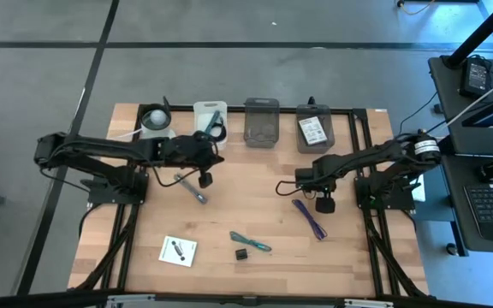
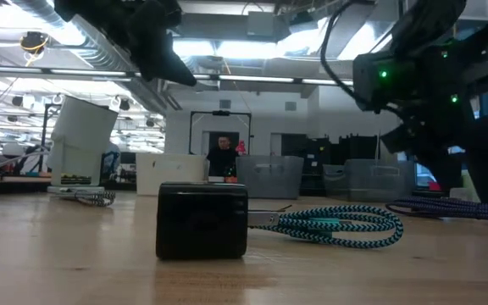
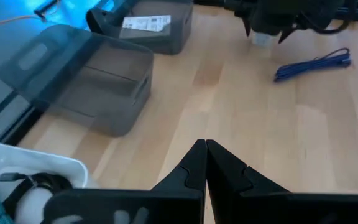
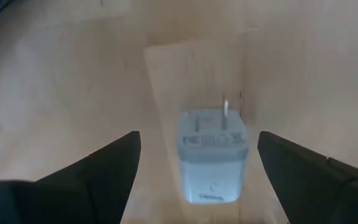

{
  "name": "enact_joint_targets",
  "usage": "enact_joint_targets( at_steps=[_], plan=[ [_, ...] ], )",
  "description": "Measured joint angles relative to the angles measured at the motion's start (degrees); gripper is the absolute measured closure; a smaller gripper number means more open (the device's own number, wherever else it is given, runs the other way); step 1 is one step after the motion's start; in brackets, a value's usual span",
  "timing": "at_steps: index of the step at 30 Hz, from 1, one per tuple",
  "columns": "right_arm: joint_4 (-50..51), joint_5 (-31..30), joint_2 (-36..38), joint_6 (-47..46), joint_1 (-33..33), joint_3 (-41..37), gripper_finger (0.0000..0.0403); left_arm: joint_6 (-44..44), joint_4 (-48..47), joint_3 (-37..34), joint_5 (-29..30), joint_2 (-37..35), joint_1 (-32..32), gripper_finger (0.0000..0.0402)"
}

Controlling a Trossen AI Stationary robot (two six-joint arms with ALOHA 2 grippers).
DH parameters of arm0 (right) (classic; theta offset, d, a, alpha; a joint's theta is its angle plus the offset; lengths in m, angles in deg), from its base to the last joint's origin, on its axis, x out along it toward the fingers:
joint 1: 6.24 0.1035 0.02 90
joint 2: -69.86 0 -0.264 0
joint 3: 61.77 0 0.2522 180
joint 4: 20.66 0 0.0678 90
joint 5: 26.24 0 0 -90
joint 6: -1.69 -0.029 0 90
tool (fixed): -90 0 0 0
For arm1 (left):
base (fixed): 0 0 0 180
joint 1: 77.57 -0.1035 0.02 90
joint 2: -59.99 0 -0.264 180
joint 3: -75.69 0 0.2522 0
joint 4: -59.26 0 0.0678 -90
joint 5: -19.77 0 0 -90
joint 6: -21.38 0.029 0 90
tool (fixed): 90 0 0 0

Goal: Pick and place items into bin
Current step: Put the white charger adapter into the left black bin

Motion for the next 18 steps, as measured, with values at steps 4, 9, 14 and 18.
enact_joint_targets(
  at_steps=[4, 9, 14, 18],
  plan=[
    [-0.06, -0.01, -2.82, 0.17, -0.02, 0.02, 0.0106, 1.57, -0.04, -0.1, 0.01, -0.88, -0.77, 0.04],
    [-0.07, 0.09, -4.6, 0.37, -0.02, 0.3, 0.0183, 2.47, -0.27, -0.1, 0.02, -0.79, -1.78, 0.04],
    [0.35, 0.01, -4.67, 0.34, -0.09, 0.47, 0.0264, 3.13, -0.32, -0.1, -0.03, -0.77, -2.79, 0.04],
    [0.75, 0.04, -3.96, -1.2, -1.28, 3.12, 0.0263, 5.42, -0.32, -0.1, -1.43, -0.77, -3.55, 0.04]
  ],
)
